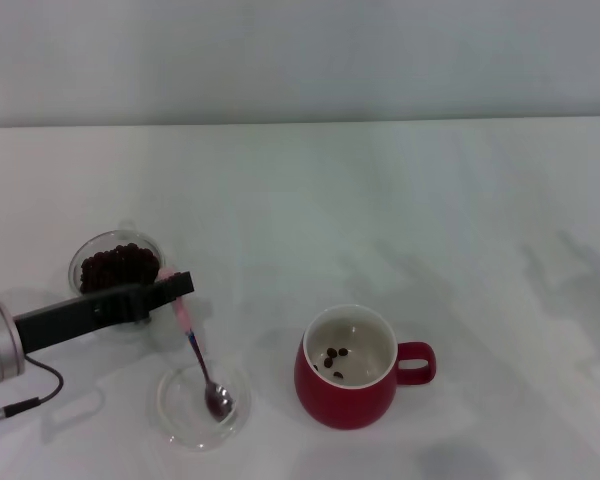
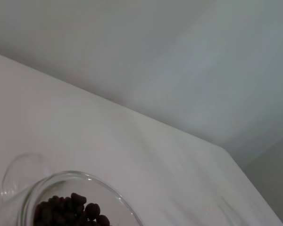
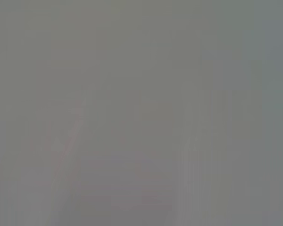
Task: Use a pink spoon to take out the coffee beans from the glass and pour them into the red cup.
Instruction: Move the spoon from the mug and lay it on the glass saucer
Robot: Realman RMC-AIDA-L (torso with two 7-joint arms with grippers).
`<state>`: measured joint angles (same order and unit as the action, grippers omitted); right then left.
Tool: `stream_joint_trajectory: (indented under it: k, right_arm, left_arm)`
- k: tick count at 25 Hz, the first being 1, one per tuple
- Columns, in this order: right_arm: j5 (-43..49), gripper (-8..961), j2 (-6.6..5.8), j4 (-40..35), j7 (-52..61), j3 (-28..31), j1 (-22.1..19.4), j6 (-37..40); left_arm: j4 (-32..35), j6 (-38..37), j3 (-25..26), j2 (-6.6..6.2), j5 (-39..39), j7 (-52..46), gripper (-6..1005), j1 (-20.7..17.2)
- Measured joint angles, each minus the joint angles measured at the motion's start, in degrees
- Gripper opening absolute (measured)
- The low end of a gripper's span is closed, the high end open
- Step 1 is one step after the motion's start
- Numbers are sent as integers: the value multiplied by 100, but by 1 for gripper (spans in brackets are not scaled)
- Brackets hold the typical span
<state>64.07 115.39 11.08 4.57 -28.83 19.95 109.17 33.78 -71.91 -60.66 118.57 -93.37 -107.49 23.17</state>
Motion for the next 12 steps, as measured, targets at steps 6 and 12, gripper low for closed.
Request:
stream_joint_trajectory:
  k: [6,12]
  right_arm:
    - [15,528,0,9,0,-2,0,-14]
    - [50,528,0,48,0,-9,-5,-14]
  left_arm:
    - [-144,80,-23,-8,-36,9,155,79]
    - [-199,115,-25,-9,-56,33,184,99]
